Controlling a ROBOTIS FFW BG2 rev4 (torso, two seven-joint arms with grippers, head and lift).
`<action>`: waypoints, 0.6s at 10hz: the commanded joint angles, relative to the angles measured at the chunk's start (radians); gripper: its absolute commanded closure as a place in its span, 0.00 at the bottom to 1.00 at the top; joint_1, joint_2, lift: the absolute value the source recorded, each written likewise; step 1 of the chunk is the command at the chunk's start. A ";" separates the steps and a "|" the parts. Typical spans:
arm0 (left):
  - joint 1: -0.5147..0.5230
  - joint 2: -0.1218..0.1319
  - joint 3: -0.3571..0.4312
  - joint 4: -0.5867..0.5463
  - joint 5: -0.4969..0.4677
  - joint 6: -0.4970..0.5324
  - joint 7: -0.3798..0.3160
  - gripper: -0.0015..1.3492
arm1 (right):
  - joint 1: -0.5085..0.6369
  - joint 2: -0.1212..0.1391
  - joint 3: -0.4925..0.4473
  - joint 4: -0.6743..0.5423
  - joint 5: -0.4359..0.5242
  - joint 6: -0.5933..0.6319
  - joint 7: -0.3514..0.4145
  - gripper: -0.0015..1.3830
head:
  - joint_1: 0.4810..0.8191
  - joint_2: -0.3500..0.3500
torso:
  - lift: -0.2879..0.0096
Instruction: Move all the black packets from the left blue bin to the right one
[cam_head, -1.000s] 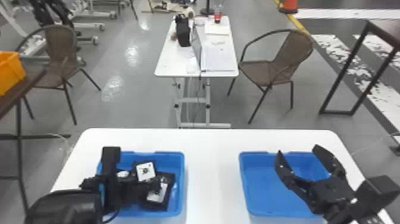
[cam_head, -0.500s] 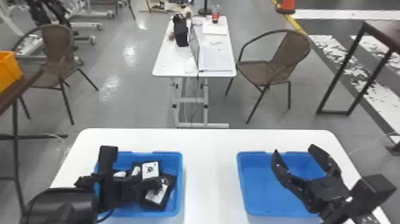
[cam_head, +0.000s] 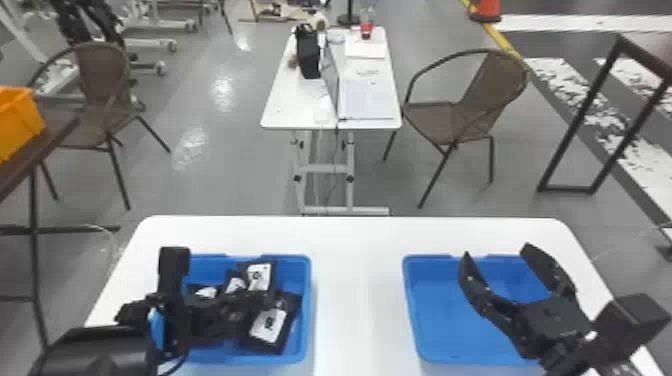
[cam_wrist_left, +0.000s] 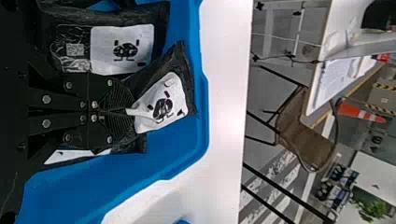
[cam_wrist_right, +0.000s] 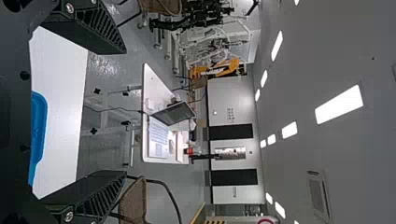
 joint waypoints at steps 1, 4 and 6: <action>0.089 -0.024 0.037 -0.190 0.035 -0.001 -0.032 0.90 | -0.002 0.000 0.007 0.000 -0.004 0.005 0.003 0.07 | 0.63 0.51 | 0.97; 0.114 -0.009 -0.039 -0.320 0.150 -0.171 -0.185 0.90 | -0.052 -0.008 0.028 0.014 -0.032 0.037 0.064 0.07 | 0.63 0.49 | 0.97; 0.037 0.002 -0.148 -0.221 0.239 -0.248 -0.231 0.90 | -0.128 -0.020 0.056 0.057 -0.104 0.082 0.155 0.07 | 0.63 0.46 | 0.97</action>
